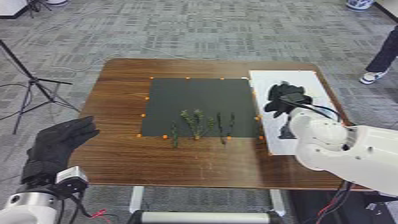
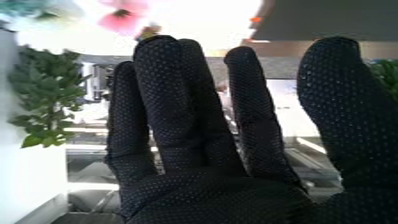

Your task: Arrange flowers

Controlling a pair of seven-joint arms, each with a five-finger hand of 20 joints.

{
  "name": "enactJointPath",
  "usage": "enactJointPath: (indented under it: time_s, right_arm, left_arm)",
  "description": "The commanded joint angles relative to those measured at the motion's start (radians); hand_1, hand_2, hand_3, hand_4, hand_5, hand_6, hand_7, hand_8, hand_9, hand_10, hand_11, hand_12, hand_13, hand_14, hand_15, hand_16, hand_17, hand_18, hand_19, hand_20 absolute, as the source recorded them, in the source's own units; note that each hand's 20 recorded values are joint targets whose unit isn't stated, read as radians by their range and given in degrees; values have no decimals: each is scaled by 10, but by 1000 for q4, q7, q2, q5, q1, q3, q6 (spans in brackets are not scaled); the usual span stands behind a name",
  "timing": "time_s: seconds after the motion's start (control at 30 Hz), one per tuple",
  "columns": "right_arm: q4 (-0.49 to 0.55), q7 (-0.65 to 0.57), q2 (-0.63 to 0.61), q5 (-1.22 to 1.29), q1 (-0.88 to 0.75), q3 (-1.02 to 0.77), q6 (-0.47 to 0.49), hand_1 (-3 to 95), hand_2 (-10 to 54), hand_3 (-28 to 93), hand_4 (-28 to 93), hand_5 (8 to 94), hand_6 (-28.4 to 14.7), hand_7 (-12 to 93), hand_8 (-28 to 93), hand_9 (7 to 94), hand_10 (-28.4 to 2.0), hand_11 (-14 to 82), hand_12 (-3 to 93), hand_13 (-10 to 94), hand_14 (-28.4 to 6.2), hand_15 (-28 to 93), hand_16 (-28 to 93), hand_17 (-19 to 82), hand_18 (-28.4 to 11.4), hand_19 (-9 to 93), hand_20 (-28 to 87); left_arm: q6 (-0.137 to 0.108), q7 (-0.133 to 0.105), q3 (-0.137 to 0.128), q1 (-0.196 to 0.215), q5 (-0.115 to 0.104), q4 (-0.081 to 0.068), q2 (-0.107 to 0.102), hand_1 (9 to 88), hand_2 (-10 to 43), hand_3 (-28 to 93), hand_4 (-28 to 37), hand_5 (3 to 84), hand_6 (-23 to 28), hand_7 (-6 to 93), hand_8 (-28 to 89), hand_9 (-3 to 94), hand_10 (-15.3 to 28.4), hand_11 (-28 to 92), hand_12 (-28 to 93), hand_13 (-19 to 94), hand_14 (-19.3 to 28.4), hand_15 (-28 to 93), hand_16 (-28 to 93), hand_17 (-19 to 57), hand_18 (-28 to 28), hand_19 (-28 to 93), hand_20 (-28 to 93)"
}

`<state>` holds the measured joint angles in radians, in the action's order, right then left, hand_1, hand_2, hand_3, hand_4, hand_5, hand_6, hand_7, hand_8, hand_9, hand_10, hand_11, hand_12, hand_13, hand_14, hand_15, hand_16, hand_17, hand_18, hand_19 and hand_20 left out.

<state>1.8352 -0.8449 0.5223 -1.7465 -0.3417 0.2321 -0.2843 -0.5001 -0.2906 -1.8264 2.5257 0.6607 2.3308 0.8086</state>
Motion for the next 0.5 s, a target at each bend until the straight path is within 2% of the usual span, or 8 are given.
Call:
enactJointPath:
  time_s: [0.03,0.1,0.13,0.17,0.2,0.23,0.33,0.5]
  right_arm:
    - [-26,-33,-37,-10,41,35,35,343,-50,805,-251,514,-26,225,-168,578,-202,250,158,586,-154,687,135,191,-254,882,-71]
    - [-32,-40,-44,-25,43,42,39,342,-49,805,-250,512,-26,224,-167,575,-203,249,158,586,-154,689,135,191,-253,882,-69]
    - [-33,-44,-48,-29,44,46,44,342,-49,805,-250,512,-26,224,-166,574,-203,249,158,586,-154,690,135,191,-253,882,-67]
    - [-37,-50,-47,-32,58,66,40,342,-49,804,-249,512,-26,224,-166,574,-203,249,158,585,-154,690,135,192,-253,882,-66]
    - [-39,-53,-52,-31,53,64,50,342,-49,804,-249,511,-27,224,-166,573,-203,248,158,586,-154,692,135,192,-252,882,-65]
    - [-44,-54,-53,-30,54,68,51,342,-49,804,-249,511,-27,223,-166,572,-203,248,159,586,-154,693,136,193,-252,882,-64]
    - [-56,-65,-56,-37,39,65,56,344,-51,805,-248,507,-27,223,-165,568,-204,246,158,586,-153,697,137,194,-252,883,-62]
    - [-73,-76,-53,-43,21,66,66,349,-55,807,-249,504,-27,224,-165,565,-204,245,158,586,-152,705,138,200,-249,887,-58]
  left_arm:
    - [-17,-26,1,18,-19,7,-11,224,-7,891,-236,560,128,154,-105,463,201,328,109,335,234,525,-82,-55,179,431,134]
    - [-17,-23,-1,21,-15,8,-11,225,-7,890,-236,560,128,153,-105,463,201,328,109,335,234,525,-82,-55,179,431,134]
    - [-12,-14,-1,15,-10,7,-7,225,-7,890,-236,560,128,153,-105,463,200,328,110,335,234,525,-82,-55,179,431,134]
    - [-16,-21,-1,18,-16,7,-11,225,-7,890,-236,560,128,153,-105,463,200,328,110,335,234,525,-82,-55,179,431,134]
    - [-8,-8,-4,14,-6,6,-3,226,-7,889,-237,560,128,153,-105,463,200,328,110,335,234,525,-82,-55,179,431,134]
    - [-11,-12,-5,14,-8,7,-7,226,-7,889,-237,560,128,153,-105,463,200,329,110,335,234,525,-82,-55,179,431,134]
    - [-3,-1,-6,9,-1,5,0,225,-7,890,-235,560,128,153,-105,464,200,329,109,336,234,526,-82,-55,179,431,134]
    - [-5,-5,-1,8,-4,5,-2,225,-7,890,-236,560,128,153,-105,463,201,328,109,336,233,525,-82,-55,179,431,134]
